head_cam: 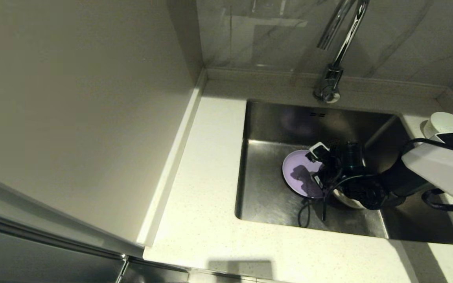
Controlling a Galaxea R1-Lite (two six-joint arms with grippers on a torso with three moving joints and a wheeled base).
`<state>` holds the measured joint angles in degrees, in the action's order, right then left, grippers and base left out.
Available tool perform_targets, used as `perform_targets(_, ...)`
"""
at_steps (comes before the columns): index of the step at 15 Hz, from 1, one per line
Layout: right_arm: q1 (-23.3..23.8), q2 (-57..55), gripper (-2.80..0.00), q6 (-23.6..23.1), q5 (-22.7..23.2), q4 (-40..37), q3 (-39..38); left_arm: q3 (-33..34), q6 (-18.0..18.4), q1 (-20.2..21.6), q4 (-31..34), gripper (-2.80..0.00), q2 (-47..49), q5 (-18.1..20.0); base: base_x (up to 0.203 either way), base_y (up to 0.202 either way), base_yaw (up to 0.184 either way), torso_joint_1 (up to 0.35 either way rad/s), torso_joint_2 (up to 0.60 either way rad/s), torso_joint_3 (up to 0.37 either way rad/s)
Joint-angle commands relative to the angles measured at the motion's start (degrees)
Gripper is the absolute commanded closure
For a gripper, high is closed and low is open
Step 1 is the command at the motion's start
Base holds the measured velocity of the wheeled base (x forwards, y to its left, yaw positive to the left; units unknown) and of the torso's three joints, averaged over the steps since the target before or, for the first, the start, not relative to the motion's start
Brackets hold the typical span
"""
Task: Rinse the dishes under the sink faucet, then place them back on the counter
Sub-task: Put a plate into the sink, then put a bowl into the sink
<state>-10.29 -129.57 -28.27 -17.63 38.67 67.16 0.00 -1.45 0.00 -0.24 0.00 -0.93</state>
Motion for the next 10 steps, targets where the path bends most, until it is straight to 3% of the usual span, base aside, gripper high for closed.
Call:
perform_targets(1,0.39,6.24,-2.80,-0.15,0.36,0.09,-1.00,0.00,0.02,0.00,-0.02,0.00,-0.18,-0.04,0.000,0.000,0.000,0.000,0.00,0.000)
perform_targets(4,1.80,17.71,-2.80,-0.73,5.72,-5.55,-5.62,0.00,-0.04,0.00,-0.02,0.00,-0.18,-0.04,0.000,0.000,0.000,0.000,0.00,0.000)
perform_targets(5,2.71,21.84,-2.80,-0.98,8.14,-11.29,-6.61,0.00,-0.04,0.00,-0.02,0.00,-0.18,-0.04,0.000,0.000,0.000,0.000,0.00,0.000)
perform_targets(8,5.19,32.16,-2.80,-0.53,11.84,-38.23,-6.51,0.00,-0.04,0.00,-0.02,0.00,-0.18,-0.04,0.000,0.000,0.000,0.000,0.00,0.000)
perform_targets(9,5.67,35.06,0.00,0.20,12.33,-44.83,-6.14,0.00,0.04,0.00,-0.02,0.00,-0.18,-0.04,0.000,0.000,0.000,0.000,0.00,0.000)
perform_targets(10,5.93,37.50,0.00,1.71,12.62,-50.00,-5.84,0.00,0.04,0.00,-0.02,0.00,-0.18,-0.04,0.000,0.000,0.000,0.000,0.00,0.000)
